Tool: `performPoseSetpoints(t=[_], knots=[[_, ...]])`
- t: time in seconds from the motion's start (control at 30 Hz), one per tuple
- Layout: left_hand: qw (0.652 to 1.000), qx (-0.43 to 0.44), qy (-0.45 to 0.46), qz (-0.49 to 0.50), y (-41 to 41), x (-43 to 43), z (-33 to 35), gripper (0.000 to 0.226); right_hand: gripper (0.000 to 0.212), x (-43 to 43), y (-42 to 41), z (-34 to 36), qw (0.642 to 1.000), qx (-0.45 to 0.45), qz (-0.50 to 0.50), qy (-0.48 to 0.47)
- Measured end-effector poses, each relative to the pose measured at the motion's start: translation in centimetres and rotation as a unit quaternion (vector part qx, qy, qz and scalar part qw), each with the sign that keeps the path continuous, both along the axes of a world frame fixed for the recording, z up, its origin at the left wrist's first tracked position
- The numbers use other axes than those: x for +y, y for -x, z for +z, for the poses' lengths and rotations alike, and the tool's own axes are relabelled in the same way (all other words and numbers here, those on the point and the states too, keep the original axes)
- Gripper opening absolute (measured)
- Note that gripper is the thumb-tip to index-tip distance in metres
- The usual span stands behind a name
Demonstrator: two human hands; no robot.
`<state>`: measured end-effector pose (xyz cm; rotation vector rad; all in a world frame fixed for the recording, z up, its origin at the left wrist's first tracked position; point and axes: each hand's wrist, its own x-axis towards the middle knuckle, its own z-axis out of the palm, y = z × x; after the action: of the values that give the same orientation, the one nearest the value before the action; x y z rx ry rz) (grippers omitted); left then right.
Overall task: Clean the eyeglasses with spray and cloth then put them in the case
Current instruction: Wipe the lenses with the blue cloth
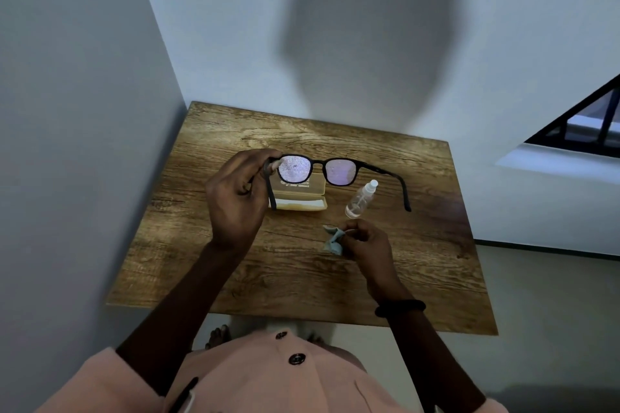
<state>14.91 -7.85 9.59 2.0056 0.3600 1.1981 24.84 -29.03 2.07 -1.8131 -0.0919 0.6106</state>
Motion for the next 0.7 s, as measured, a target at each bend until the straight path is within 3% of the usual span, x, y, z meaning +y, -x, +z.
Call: performPoseSetpoints(t=[0.17, 0.3, 0.5, 0.57, 0.7], knots=[[1.0, -0.001, -0.006, -0.001, 0.1, 0.0, 0.0, 0.02, 0.016, 1.1, 1.0, 4.4, 0.99, 0.067, 0.023, -0.125], [1.0, -0.003, 0.002, -0.001, 0.1, -0.1, 0.0, 0.02, 0.015, 1.9, 2.2, 7.9, 0.987, 0.034, 0.043, -0.151], [1.0, 0.007, -0.006, 0.008, 0.2, 0.0, 0.1, 0.021, 0.033, 4.2, 4.2, 12.4, 0.979, -0.159, 0.055, -0.114], [1.0, 0.009, -0.006, 0.008, 0.2, 0.2, 0.1, 0.022, 0.03, 5.3, 4.1, 13.1, 0.954, -0.283, 0.043, -0.092], [1.0, -0.004, 0.005, -0.011, 0.5, 0.1, 0.3, 0.024, 0.022, 7.1, 2.9, 13.3, 0.87, -0.49, 0.048, -0.03]])
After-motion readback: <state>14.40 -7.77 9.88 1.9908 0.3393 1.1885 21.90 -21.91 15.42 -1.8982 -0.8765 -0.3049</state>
